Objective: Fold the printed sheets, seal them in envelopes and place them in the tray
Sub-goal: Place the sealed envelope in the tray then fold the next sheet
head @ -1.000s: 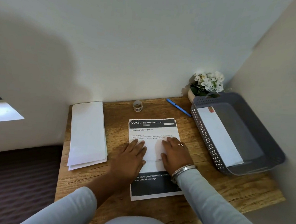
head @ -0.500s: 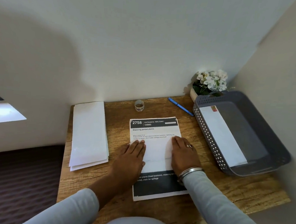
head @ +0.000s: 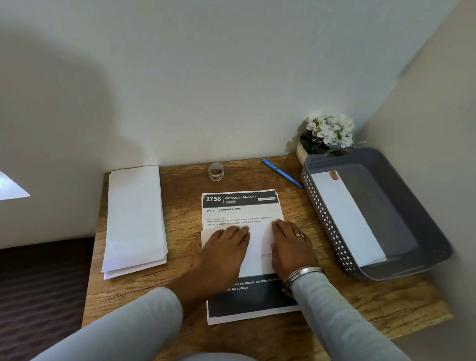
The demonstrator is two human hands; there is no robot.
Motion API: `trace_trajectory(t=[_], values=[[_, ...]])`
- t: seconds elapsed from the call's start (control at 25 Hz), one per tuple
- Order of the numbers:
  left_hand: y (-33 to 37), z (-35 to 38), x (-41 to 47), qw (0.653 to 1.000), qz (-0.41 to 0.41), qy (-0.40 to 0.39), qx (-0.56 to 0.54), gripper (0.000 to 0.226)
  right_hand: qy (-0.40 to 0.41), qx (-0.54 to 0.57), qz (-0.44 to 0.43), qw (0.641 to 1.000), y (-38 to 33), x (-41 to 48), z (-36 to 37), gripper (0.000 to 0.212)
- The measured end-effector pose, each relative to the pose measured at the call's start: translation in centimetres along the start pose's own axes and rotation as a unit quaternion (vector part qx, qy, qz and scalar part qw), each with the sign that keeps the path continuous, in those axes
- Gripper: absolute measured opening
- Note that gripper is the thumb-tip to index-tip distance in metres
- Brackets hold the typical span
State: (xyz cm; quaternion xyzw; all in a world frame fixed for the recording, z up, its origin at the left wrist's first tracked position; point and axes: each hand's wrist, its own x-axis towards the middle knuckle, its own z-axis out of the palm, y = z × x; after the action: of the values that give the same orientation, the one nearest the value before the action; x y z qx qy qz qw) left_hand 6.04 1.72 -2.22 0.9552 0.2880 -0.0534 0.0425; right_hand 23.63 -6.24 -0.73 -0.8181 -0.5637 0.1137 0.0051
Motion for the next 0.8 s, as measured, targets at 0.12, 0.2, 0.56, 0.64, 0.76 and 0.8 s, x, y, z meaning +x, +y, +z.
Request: trace_trajectory(t=[0.12, 0.2, 0.56, 0.64, 0.76, 0.8], values=[[-2.3, 0.3, -2.2, 0.999, -0.046, 0.025, -0.013, 0.064, 0.0, -0.005, -0.001, 1.0, 0.0, 0.0, 0.3, 0.058], [-3.7, 0.3, -3.7, 0.996, -0.071, 0.039, -0.033, 0.059, 0.001, -0.009, 0.002, 1.0, -0.1, 0.0, 0.6, 0.057], [-4.5, 0.7, -4.4, 0.993, -0.101, 0.049, -0.028, 0.059, -0.022, -0.004, -0.08, 0.997, -8.1, 0.0, 2.3, 0.067], [-4.5, 0.8, -4.4, 0.993, -0.103, 0.052, -0.033, 0.059, -0.024, -0.003, -0.088, 0.996, -8.6, 0.0, 2.6, 0.068], [-4.5, 0.8, -4.4, 0.993, -0.097, 0.047, -0.038, 0.06, -0.014, -0.006, -0.068, 0.998, -6.1, -0.3, 2.1, 0.063], [-4.6, 0.8, -4.4, 0.994, -0.095, 0.047, -0.038, 0.06, -0.005, -0.006, -0.05, 0.999, -4.7, -0.4, 1.8, 0.061]])
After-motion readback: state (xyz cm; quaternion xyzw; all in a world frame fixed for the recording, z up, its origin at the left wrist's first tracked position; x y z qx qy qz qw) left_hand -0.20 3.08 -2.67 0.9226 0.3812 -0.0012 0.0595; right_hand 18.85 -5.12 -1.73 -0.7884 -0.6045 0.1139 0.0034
